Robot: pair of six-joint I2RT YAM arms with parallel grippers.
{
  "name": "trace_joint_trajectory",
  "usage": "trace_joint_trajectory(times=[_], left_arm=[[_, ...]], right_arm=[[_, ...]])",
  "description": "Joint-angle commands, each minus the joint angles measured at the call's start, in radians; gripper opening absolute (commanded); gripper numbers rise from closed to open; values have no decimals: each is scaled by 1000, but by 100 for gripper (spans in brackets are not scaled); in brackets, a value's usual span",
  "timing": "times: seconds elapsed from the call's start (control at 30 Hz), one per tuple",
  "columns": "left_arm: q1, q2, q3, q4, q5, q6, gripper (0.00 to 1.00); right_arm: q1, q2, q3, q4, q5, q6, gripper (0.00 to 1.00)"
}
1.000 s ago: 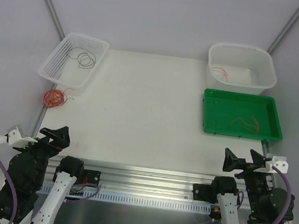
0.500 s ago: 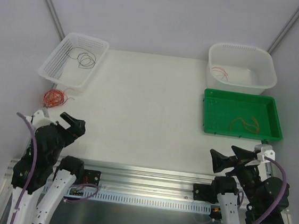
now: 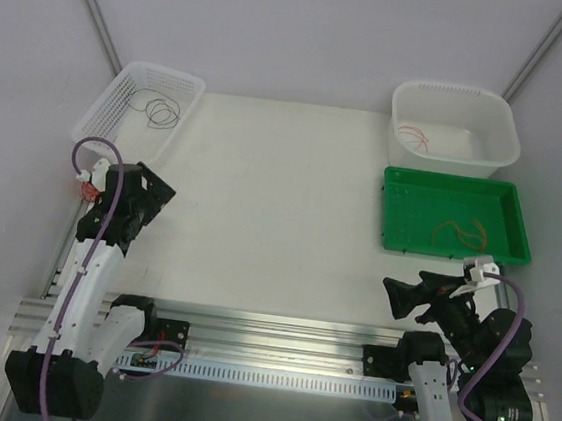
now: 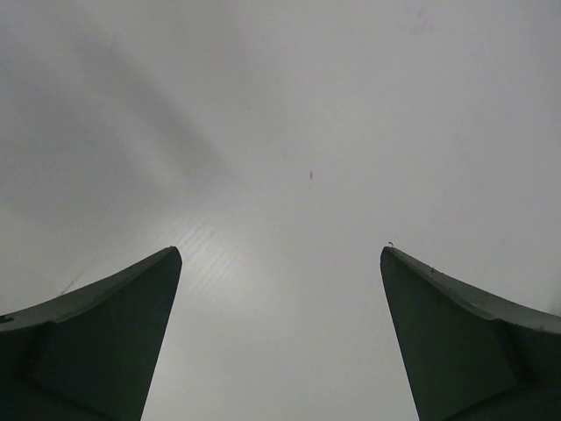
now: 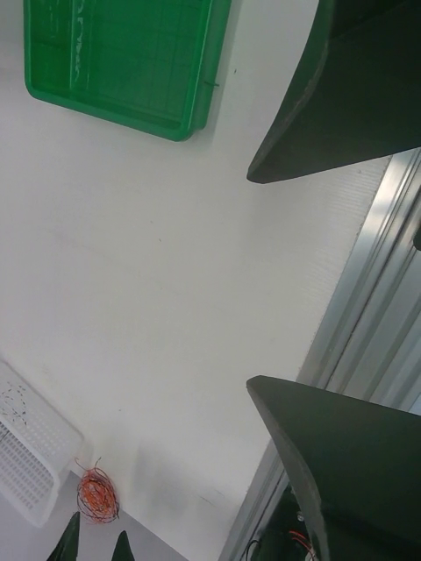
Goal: Untangle the cables
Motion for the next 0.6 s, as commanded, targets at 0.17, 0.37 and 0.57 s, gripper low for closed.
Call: trace_joint_trajectory(times=[0.17, 0.37, 0.57], left_arm=[[293, 199, -25, 288, -48, -143, 99], [468, 420, -45, 446, -6, -242, 99], [547, 621, 16, 528, -8, -219, 99]], right_arm=[[42, -31, -79, 54, 3, 54, 97], [74, -40, -108, 54, -6, 9, 97], [94, -46, -133, 85, -71, -11, 97]])
